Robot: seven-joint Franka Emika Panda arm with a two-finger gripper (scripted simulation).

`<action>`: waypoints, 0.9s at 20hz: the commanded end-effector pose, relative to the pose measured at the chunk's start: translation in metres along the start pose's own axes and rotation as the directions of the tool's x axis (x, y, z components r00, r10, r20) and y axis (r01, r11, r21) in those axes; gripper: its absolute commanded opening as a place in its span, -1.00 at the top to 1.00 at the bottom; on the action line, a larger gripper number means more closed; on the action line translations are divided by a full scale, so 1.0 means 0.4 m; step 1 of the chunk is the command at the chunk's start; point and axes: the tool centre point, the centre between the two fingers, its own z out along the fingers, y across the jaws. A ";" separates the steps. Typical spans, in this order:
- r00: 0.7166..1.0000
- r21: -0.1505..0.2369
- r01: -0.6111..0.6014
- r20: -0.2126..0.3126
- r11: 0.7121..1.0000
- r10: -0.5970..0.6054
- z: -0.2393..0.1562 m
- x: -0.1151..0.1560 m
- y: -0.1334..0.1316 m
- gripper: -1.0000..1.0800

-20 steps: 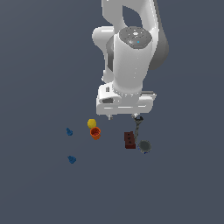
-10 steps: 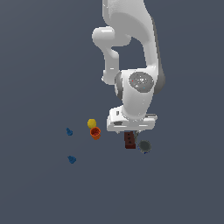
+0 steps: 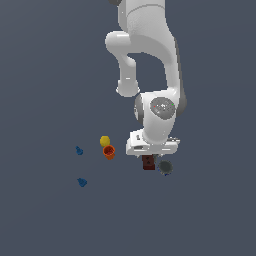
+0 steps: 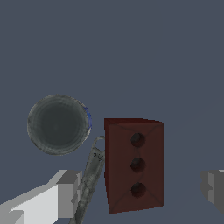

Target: Pick up a designated object from a clutter of objects.

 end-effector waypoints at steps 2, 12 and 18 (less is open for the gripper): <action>1.000 0.000 0.000 0.000 1.000 0.000 0.003 0.000 -0.001 -0.92; 1.000 0.001 -0.001 -0.001 1.000 0.001 0.085 -0.003 -0.002 -0.92; 1.000 0.001 -0.001 -0.001 1.000 0.001 0.130 -0.001 -0.003 -0.92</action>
